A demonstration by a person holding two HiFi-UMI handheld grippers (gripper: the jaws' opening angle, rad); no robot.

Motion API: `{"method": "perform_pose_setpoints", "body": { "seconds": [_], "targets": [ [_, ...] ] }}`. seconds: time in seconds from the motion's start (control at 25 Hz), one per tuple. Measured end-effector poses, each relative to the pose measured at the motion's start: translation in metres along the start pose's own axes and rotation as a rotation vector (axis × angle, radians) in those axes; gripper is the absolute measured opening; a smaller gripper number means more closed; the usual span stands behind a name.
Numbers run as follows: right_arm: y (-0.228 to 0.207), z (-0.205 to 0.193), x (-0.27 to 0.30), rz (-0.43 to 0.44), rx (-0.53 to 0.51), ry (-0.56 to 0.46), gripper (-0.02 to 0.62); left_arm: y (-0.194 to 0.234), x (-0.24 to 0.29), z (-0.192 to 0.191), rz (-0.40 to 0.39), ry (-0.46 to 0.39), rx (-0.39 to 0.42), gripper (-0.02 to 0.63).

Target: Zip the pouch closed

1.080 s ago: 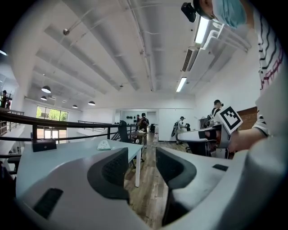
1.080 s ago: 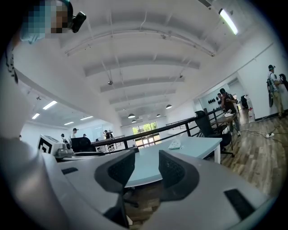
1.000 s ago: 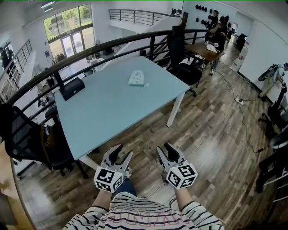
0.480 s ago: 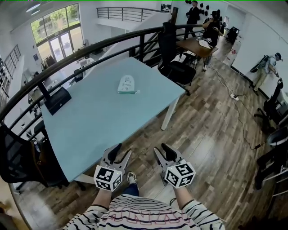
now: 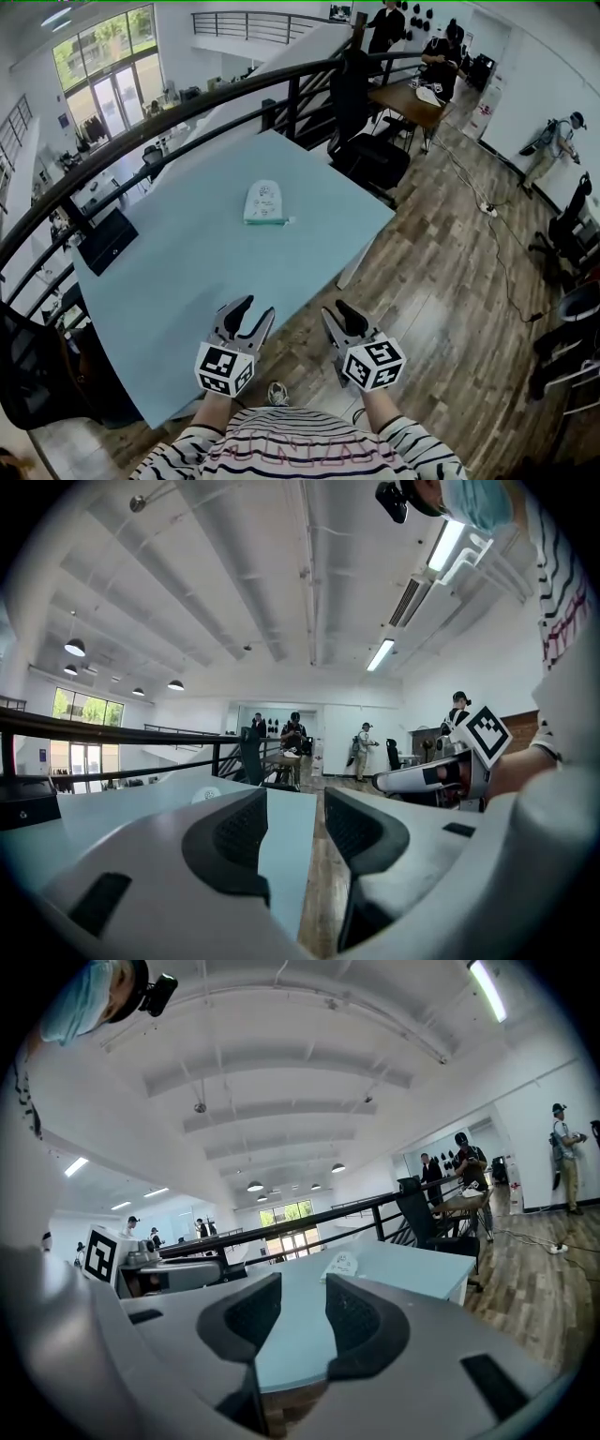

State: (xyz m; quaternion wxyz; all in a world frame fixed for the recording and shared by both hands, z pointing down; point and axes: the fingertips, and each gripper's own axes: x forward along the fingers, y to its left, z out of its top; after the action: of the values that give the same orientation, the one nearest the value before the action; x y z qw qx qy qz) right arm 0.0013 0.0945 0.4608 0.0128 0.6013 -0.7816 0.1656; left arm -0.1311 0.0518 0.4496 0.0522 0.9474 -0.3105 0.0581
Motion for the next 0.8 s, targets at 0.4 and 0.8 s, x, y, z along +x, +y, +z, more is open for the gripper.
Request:
{"method": "perform_pose_setpoints", "body": {
  "seconds": [0.4, 0.8],
  "targets": [
    [-0.029, 0.016, 0.075, -0.007, -0.013, 0.011, 0.156, 0.059, 0.046, 0.000, 0.021, 0.006, -0.006, 0.169],
    [-0.069, 0.019, 0.155, 0.098, -0.050, 0.072, 0.156, 0.106, 0.078, -0.018, 0.161, 0.029, -0.035, 0.169]
  ]
}}
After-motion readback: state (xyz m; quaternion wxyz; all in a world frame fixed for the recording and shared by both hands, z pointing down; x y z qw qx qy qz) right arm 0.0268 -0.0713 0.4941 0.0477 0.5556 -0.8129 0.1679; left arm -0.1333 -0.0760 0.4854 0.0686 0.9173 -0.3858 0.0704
